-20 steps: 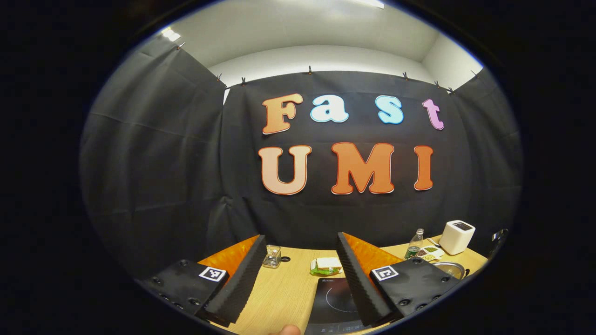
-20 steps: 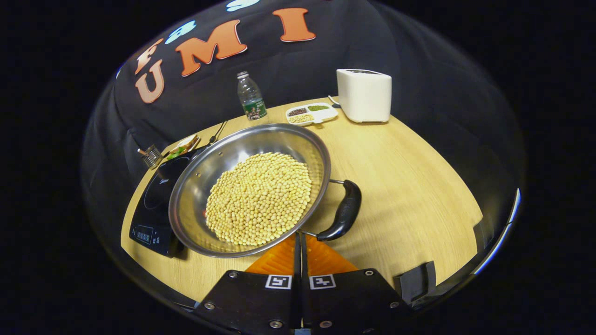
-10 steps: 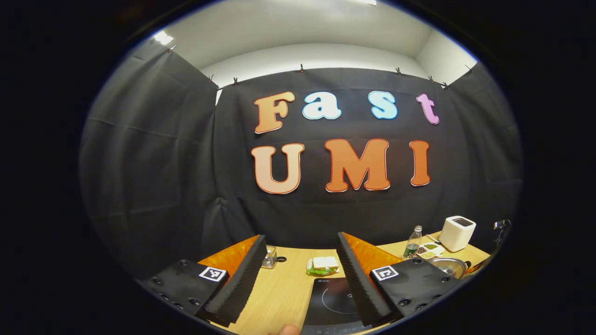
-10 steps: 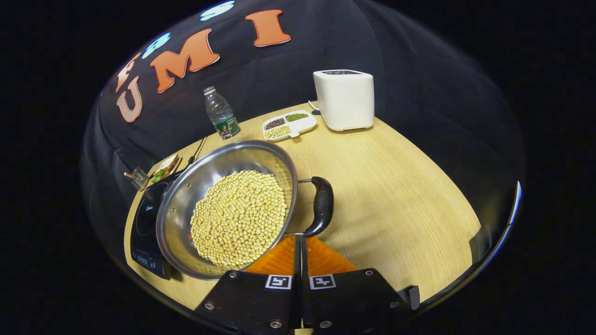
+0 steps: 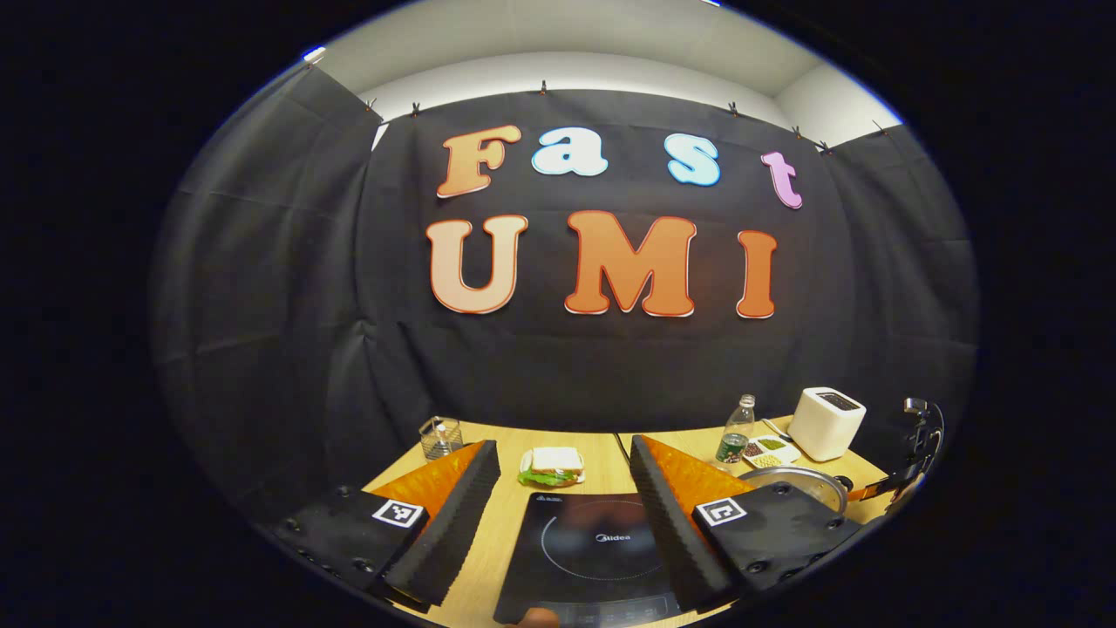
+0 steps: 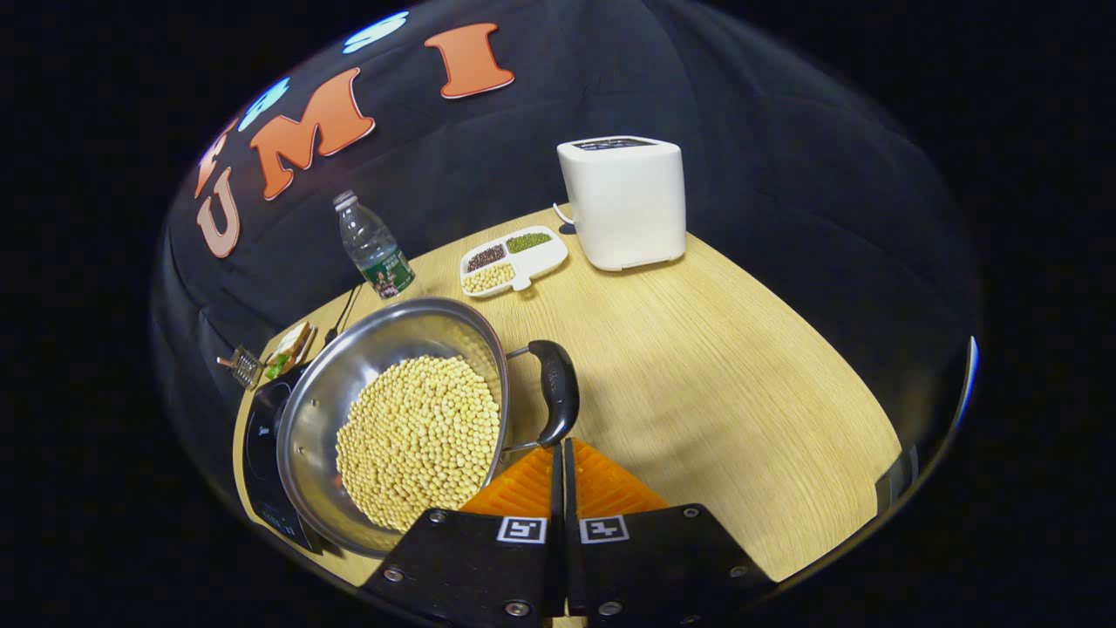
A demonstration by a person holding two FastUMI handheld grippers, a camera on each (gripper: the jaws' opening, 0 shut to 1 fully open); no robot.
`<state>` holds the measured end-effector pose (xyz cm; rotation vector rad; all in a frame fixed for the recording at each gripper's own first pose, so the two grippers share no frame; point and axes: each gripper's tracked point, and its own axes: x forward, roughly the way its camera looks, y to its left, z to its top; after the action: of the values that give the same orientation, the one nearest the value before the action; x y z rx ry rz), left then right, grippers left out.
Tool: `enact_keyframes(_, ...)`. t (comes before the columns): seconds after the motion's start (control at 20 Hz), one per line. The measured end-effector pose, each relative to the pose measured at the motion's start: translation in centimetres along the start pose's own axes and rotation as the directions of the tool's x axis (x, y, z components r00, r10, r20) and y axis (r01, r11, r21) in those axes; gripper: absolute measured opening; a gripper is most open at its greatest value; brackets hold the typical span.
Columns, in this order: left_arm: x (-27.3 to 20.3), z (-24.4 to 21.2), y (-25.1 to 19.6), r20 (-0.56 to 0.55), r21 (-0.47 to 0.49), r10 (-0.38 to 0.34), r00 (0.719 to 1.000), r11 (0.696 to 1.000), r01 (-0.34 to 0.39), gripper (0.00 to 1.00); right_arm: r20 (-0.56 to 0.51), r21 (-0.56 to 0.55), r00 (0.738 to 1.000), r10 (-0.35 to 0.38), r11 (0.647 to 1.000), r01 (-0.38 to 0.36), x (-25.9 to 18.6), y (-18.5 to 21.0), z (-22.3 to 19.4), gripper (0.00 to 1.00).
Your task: First push the handle of the pot to place it horizontally, then grasp the pot with both hands and set it on the induction cooktop.
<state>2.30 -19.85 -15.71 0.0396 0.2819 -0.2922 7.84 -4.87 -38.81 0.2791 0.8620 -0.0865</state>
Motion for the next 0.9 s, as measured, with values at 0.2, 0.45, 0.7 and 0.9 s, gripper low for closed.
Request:
enact_keyframes(0.2,2.1,-3.6,-3.0,-0.053,0.008,-0.021,0.998,1.0,0.021,0.98,0.012,-0.023,1.0,-0.012,1.0,0.012,1.2,0.3,1.0,0.0)
enact_keyframes(0.45,4.3,-9.2,-9.1,-0.168,-0.051,-0.121,0.978,0.992,0.114,0.96,0.011,-0.039,1.0,-0.016,0.999,0.017,2.1,0.7,2.0,0.0)
enact_keyframes(0.7,5.7,-15.2,-14.5,-0.28,-0.07,-0.198,0.939,0.98,0.186,0.98,0.048,-0.045,0.999,0.004,0.999,-0.001,0.0,0.6,2.6,0.0)
enact_keyframes(0.9,6.9,-17.8,-17.2,-0.323,-0.093,-0.234,0.917,0.972,0.215,1.0,0.14,-0.039,0.99,0.032,0.999,-0.026,-2.5,0.8,4.8,0.05)
